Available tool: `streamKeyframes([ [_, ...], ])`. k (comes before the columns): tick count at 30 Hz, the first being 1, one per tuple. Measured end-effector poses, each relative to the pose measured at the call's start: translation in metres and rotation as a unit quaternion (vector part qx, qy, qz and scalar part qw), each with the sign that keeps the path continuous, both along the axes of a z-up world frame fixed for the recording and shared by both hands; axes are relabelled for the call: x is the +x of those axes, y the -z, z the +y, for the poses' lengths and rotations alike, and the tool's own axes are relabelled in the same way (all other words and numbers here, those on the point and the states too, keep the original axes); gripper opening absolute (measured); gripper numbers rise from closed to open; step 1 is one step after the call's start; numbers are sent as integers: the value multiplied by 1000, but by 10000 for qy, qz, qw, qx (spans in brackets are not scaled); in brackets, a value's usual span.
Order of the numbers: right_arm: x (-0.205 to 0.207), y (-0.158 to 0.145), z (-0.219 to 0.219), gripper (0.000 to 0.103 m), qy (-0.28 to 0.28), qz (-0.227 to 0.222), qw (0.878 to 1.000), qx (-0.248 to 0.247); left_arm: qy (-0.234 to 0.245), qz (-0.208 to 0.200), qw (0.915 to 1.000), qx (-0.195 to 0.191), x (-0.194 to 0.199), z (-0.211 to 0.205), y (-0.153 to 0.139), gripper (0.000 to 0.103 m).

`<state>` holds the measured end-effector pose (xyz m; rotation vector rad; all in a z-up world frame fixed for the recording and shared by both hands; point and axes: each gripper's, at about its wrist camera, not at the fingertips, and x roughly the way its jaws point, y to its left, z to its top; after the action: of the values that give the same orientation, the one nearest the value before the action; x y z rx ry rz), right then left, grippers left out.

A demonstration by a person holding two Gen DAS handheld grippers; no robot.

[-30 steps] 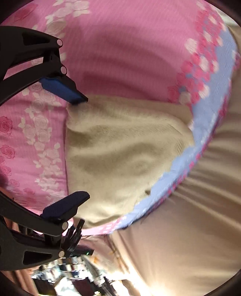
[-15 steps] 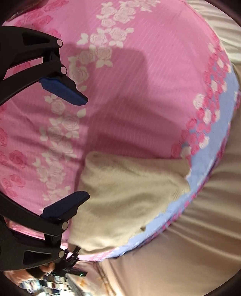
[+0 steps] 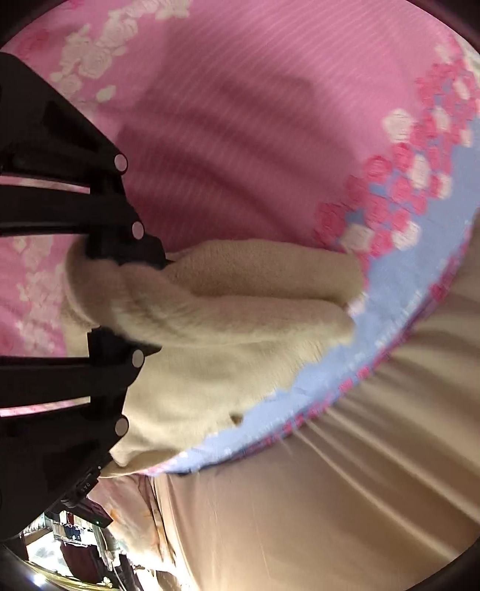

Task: Fold small clothes

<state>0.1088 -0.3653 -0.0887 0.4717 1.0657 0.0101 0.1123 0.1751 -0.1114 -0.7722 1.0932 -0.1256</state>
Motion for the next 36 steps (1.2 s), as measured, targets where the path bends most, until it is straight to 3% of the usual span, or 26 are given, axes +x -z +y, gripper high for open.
streamKeyframes([
  [4, -22, -39, -18, 14, -159, -267, 9991, -285, 104, 0, 9998, -140, -27, -13, -25, 19],
  [7, -62, -46, -40, 14, -211, -106, 9982, -550, 320, 311, 9990, -86, -59, -35, -17, 19],
  [9, -95, -31, -58, 15, -139, 247, 9979, -578, 440, 608, 9972, -31, -83, -50, -2, 19],
  [12, -141, 20, -79, 20, -57, 976, 9940, -493, 576, 1110, 9919, 207, -119, -68, 30, 22],
  [15, -163, 49, -95, 28, 397, 1396, 9873, -651, 389, 1045, 9916, 661, -134, -71, 30, 36],
  [17, -163, 26, -106, 31, 737, 934, 9923, -353, 344, 878, 9913, 913, -131, -70, 13, 36],
  [20, -137, -13, -94, 56, 389, 203, 9956, -830, 401, 457, 9858, 1564, -113, -72, -19, 53],
  [24, -72, -6, -58, 56, -372, 178, 9925, -1153, 493, 344, 9795, 1922, -78, -86, -23, 58],
  [27, -39, 21, -41, 54, -532, 295, 9868, -1499, 318, 597, 9772, 2013, -53, -90, -1, 62],
  [28, -29, 32, -39, 21, -566, 391, 9857, -1540, 260, 674, 9792, 1897, -46, -89, 10, 56],
  [29, -22, 42, -38, 6, -616, 553, 9849, -1523, 221, 726, 9805, 1810, -41, -90, 18, 46],
  [30, -20, 43, -40, 6, -597, 595, 9863, -1415, 266, 740, 9819, 1723, -38, -91, 22, 25],
  [31, -26, 35, -43, 6, -517, 410, 9891, -1318, 235, 708, 9819, 1743, -37, -91, 17, 19],
  [34, -44, 5, -67, 6, -36, -73, 9962, -865, 149, 211, 9831, 1811, -44, -92, -8, 18],
  [36, -46, 17, -86, 7, 159, 29, 9982, -579, 175, 304, 9761, 2146, -42, -96, -7, 22],
])
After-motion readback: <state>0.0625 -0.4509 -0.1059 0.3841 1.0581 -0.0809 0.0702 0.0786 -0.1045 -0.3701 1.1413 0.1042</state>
